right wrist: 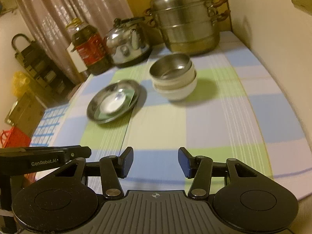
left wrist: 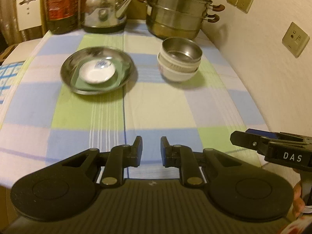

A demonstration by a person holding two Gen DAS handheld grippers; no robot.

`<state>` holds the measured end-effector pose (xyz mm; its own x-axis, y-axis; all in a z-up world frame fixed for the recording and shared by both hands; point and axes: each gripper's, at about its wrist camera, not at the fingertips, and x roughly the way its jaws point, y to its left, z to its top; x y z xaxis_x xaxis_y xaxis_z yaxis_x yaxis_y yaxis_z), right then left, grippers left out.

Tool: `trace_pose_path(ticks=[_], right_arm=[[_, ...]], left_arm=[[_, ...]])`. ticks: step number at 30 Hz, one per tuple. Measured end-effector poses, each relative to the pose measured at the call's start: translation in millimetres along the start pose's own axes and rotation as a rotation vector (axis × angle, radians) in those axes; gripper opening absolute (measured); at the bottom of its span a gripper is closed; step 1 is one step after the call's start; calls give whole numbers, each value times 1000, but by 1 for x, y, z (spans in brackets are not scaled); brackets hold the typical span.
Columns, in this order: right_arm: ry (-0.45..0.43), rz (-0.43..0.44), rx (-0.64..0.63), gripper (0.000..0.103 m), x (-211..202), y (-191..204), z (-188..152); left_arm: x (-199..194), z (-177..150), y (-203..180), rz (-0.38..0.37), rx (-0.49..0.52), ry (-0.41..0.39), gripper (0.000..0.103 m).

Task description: Organize plates and bowls

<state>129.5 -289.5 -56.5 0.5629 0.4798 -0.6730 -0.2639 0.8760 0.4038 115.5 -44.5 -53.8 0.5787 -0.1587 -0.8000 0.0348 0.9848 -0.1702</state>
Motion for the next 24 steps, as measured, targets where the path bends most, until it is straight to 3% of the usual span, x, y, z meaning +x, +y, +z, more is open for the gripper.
trace_pose_path(ticks=[12, 24], right_arm=[[73, 4, -43, 51, -17, 12, -41], [106, -18, -38, 51, -9, 20, -49]], left_arm=[[-33, -48, -2, 52, -19, 15, 17], [-31, -53, 13, 55, -18, 52, 17]])
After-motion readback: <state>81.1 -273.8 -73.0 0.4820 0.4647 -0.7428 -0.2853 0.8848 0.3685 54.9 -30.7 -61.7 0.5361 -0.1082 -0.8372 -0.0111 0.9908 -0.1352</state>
